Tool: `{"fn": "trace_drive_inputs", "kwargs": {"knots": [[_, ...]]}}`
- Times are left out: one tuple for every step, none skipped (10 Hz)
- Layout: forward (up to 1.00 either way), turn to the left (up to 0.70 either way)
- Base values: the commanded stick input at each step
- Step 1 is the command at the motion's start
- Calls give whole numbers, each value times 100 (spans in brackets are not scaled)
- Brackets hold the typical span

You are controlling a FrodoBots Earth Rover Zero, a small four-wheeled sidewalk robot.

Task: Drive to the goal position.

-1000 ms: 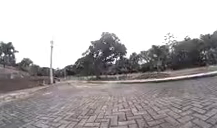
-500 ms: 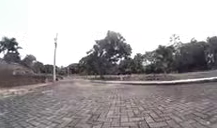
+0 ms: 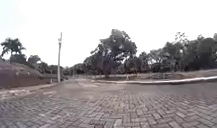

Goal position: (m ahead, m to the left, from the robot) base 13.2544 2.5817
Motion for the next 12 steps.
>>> {"fn": "trace_drive_inputs", "kwargs": {"knots": [[70,0],[70,0],[70,0],[70,0],[70,0],[70,0],[70,0],[70,0],[70,0],[70,0],[70,0],[70,27]]}}
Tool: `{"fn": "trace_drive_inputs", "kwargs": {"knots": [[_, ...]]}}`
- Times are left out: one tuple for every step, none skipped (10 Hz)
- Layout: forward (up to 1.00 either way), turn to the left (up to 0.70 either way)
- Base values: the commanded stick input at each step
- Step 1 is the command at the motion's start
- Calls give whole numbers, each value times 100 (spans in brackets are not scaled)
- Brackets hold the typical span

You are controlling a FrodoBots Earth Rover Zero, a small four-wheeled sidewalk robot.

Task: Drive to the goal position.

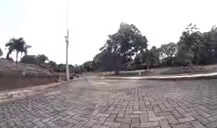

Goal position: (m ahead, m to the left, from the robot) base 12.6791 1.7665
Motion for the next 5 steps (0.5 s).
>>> {"fn": "trace_drive_inputs", "kwargs": {"knots": [[70,4],[70,0],[70,0],[70,0],[70,0]]}}
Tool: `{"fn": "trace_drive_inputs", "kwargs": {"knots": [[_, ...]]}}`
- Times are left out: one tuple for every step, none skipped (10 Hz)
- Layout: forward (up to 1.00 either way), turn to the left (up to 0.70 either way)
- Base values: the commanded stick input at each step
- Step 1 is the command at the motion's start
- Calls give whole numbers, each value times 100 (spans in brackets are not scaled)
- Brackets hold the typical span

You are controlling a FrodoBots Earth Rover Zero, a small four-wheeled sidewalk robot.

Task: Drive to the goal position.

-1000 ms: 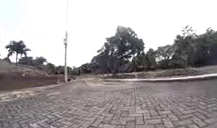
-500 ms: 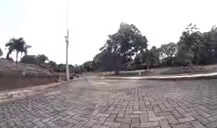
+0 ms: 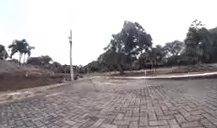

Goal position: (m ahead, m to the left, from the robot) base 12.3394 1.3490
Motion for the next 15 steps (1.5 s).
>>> {"fn": "trace_drive_inputs", "kwargs": {"knots": [[70,0],[70,0],[70,0],[70,0],[70,0],[70,0],[70,0],[70,0],[70,0],[70,0],[70,0],[70,0],[70,0],[70,0],[70,0]]}}
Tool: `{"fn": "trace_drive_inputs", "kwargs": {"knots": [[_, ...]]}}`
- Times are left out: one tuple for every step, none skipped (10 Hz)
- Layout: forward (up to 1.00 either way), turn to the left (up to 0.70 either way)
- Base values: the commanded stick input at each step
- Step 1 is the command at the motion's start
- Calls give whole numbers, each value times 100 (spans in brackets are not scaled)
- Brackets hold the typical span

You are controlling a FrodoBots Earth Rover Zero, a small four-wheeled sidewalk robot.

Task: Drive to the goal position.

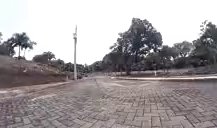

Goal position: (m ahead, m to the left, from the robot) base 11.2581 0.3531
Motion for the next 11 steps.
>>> {"fn": "trace_drive_inputs", "kwargs": {"knots": [[70,0],[70,0],[70,0],[70,0],[70,0],[70,0],[70,0],[70,0],[70,0],[70,0],[70,0]]}}
